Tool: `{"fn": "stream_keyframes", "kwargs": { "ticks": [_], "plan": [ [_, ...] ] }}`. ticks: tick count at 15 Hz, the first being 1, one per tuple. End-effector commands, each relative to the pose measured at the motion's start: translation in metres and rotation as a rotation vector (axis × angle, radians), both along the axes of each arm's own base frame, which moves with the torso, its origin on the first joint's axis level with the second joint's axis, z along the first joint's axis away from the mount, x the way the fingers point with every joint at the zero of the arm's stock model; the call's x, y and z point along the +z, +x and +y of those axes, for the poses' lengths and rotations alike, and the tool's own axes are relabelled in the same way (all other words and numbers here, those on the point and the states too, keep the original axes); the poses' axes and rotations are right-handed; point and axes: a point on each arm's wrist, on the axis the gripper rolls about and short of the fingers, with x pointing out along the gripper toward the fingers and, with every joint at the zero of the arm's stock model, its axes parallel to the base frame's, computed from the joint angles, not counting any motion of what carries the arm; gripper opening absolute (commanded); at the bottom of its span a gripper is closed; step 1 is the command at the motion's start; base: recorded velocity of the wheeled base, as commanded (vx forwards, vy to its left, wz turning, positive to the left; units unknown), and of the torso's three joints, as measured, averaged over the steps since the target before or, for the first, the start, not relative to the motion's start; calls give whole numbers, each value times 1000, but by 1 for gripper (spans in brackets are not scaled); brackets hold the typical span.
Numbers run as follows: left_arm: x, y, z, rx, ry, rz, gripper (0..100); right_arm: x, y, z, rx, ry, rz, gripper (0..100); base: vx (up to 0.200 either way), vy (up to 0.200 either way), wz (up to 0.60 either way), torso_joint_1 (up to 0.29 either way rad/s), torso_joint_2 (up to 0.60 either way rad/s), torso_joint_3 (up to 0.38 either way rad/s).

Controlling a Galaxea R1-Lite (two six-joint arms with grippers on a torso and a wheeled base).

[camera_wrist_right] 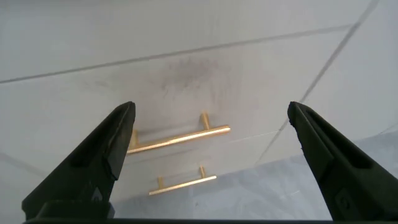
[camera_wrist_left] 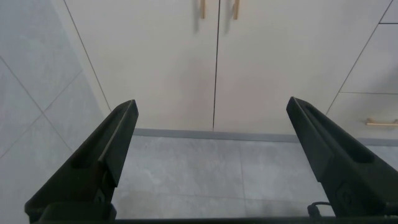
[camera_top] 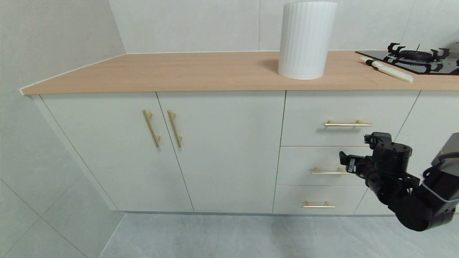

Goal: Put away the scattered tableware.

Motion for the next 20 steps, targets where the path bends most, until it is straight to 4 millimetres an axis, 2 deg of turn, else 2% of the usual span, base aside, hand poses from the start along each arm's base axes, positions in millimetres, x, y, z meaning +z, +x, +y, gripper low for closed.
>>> {"fn": "stream_keyframes", "kwargs": {
  "ticks": [1, 4, 7, 10, 12, 13, 15, 16, 17, 19, 20],
  "plan": [
    [0, 0, 0, 1, 0, 0, 100, 56, -50, -6, 18, -10, -119, 100, 0, 0, 0, 0, 0, 0],
    [0, 0, 0, 1, 0, 0, 100, 98, -108, -18, -10, -23, -250, 100, 0, 0, 0, 0, 0, 0],
    [0, 0, 0, 1, 0, 0, 100, 112, -173, -31, -78, -64, -332, 100, 0, 0, 0, 0, 0, 0],
    [0, 0, 0, 1, 0, 0, 100, 91, -234, -44, -115, -111, -333, 100, 0, 0, 0, 0, 0, 0],
    [0, 0, 0, 1, 0, 0, 100, 97, -265, -53, -222, -100, -394, 100, 0, 0, 0, 0, 0, 0],
    [0, 0, 0, 1, 0, 0, 100, 94, -291, -59, -283, -125, -406, 100, 0, 0, 0, 0, 0, 0],
    [0, 0, 0, 1, 0, 0, 100, 86, -327, -63, -339, -154, -389, 100, 0, 0, 0, 0, 0, 0],
    [0, 0, 0, 1, 0, 0, 100, 84, -338, -64, -339, -155, -391, 100, 0, 0, 0, 0, 0, 0],
    [0, 0, 0, 1, 0, 0, 100, 81, -359, -64, -347, -159, -398, 100, 0, 0, 0, 0, 0, 0],
    [0, 0, 0, 1, 0, 0, 100, 74, -385, -61, -320, -174, -420, 100, 0, 0, 0, 0, 0, 0],
    [0, 0, 0, 1, 0, 0, 100, 72, -388, -61, -308, -171, -435, 100, 0, 0, 0, 0, 0, 0]
  ]
}}
